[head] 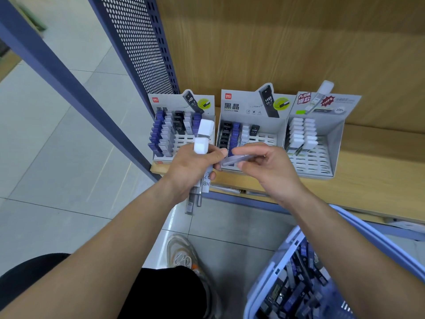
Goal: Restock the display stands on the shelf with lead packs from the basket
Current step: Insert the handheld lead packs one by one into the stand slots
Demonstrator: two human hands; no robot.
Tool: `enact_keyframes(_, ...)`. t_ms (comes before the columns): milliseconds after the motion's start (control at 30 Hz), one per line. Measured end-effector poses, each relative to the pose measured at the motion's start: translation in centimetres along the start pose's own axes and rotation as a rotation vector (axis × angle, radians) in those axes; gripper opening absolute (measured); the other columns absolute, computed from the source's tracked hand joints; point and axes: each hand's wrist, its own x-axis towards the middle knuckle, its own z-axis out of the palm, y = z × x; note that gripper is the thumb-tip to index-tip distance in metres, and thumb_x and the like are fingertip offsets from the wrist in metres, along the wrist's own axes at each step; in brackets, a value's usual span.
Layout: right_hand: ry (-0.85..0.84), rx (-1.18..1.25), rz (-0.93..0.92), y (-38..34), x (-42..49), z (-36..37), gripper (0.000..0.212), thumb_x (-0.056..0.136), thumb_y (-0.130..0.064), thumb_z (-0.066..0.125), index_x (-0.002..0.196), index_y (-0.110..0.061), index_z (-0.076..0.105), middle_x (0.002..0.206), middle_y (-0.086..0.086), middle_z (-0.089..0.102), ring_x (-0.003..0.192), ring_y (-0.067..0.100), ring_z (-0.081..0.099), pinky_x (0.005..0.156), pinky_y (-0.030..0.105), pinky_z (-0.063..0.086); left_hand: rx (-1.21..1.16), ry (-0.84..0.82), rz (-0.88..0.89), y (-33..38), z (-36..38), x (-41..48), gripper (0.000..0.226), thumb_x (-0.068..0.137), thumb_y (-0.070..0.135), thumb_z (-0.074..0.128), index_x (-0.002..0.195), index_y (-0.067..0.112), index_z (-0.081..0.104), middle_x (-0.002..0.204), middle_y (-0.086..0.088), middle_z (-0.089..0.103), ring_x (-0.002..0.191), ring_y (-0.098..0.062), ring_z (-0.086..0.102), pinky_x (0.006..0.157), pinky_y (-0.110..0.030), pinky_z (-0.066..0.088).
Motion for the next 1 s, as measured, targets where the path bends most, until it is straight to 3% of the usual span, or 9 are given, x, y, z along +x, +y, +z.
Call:
enact_keyframes(100, -0.005, 0.016, -0.013, -0.2, 0.1, -0.3, 0.029, 0.087, 0.007, 0.067, 0.096, -0.019, 0.076, 0.103, 0.004, 0.071, 0.084, 0.003, 0.066, 0.077, 0.017, 0.050, 0.012, -0.007, 0.018, 0.0, 0.0, 0.1, 0.020, 0.089, 0.024, 0.077, 0.075, 0.012, 0.070, 0.063, -0.004, 0.061, 0.053, -0.022, 0.049, 0.055, -0.029, 0.045)
enact_keyframes(200, -0.003, 0.028, -0.014, -0.3, 0.3, -0.6, 0.026, 0.092, 0.004, 0.063, 0.097, -0.019, 0.075, 0.084, -0.009, 0.073, 0.074, 0.001, 0.065, 0.074, 0.015, 0.050, 0.023, -0.007, 0.030, -0.3, -0.1, 0.3, 0.019, 0.088, 0.023, 0.078, 0.079, 0.008, 0.071, 0.065, -0.006, 0.064, 0.060, -0.024, 0.051, 0.056, -0.032, 0.046)
enact_keyframes(367, 0.003, 0.137, 0.002, -0.3, 0.5, -1.3, 0.043, 0.086, 0.013, 0.066, 0.116, -0.018, 0.067, 0.099, 0.004, 0.070, 0.084, 0.010, 0.068, 0.079, 0.023, 0.054, 0.042, -0.003, 0.028, -0.6, 0.0, 0.2, 0.016, 0.088, 0.017, 0.078, 0.084, 0.004, 0.070, 0.064, -0.006, 0.063, 0.052, -0.020, 0.051, 0.054, -0.031, 0.046)
enact_keyframes(533, 0.093, 0.109, 0.066, 0.2, 1.4, -1.8, 0.029, 0.089, 0.004, 0.067, 0.111, -0.014, 0.072, 0.089, 0.002, 0.071, 0.074, 0.015, 0.068, 0.080, 0.030, 0.059, 0.041, 0.009, 0.020, -1.0, -0.3, 0.2, 0.016, 0.090, 0.016, 0.076, 0.086, 0.002, 0.068, 0.063, -0.005, 0.061, 0.052, -0.017, 0.051, 0.052, -0.026, 0.047)
enact_keyframes(800, 0.239, -0.334, 0.097, 3.9, 5.3, -5.0, 0.016, 0.095, -0.018, 0.067, 0.111, -0.019, 0.069, 0.090, -0.002, 0.074, 0.077, 0.008, 0.068, 0.084, 0.034, 0.057, 0.017, 0.049, -0.014, -2.0, -1.5, 0.3, 0.018, 0.090, 0.017, 0.076, 0.080, 0.006, 0.066, 0.065, -0.007, 0.059, 0.057, -0.019, 0.051, 0.053, -0.028, 0.048)
enact_keyframes(1000, 0.180, -0.463, 0.024, 5.4, 8.4, -5.1, 0.009, 0.091, -0.014, 0.072, 0.096, -0.021, 0.070, 0.091, 0.000, 0.070, 0.088, 0.014, 0.067, 0.088, 0.031, 0.056, 0.010, 0.058, -0.023, -2.3, -1.8, 0.6, 0.018, 0.089, 0.017, 0.078, 0.079, 0.007, 0.066, 0.064, -0.006, 0.059, 0.059, -0.021, 0.052, 0.054, -0.030, 0.048)
